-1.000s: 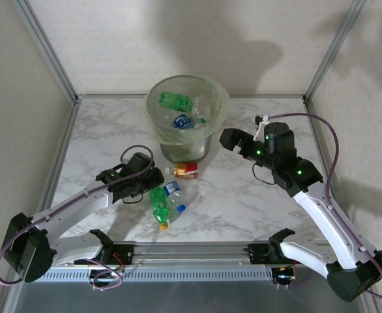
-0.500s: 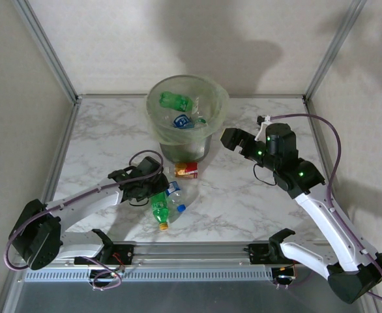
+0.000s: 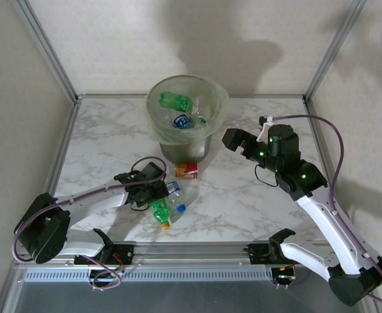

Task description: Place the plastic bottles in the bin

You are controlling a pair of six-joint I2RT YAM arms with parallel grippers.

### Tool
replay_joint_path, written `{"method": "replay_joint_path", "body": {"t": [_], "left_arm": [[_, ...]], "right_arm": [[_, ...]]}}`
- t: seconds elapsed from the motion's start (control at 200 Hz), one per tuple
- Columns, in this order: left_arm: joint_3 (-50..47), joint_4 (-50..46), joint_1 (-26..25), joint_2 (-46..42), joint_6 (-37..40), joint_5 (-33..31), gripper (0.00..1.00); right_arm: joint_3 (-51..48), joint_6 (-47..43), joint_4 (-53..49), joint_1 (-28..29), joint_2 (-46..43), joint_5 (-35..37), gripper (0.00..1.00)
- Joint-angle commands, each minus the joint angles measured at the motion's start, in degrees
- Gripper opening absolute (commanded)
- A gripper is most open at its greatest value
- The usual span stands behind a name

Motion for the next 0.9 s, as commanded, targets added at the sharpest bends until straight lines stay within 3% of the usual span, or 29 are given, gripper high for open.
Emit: {"method": "replay_joint_path", "body": {"t": [0.0,0.255,0.386,0.636,0.896], "left_arm": [[-0.3,2.1,-0.5,1.9,-1.5,-1.2,0.70],[0.3,2.5,-0.5,5.3,-1.0,-2.2,0.69],[0.1,2.4,-0.4,5.3,-1.2,-1.9,0.63],[1.6,-0.7,-0.4,3.1,-0.6,-2.5,0.52],[9.5,-7.5,-0.4,-3.3,0.4,-1.1,0.51]], "right_arm": [[-0.4,0.6,-0.3,0.5,-0.9,1.0,0.99],[-0.1,0.5,-0.2,0.5,-0.9,1.0,0.99],[-0.6,0.6,-0.2,0.5,-1.2,1.2,0.99],[-0.8,0.7,0.4,0.5,-1.0,1.0,0.98],[0.8,0.1,1.4,0.7,-0.1,-0.4,0.98]]}}
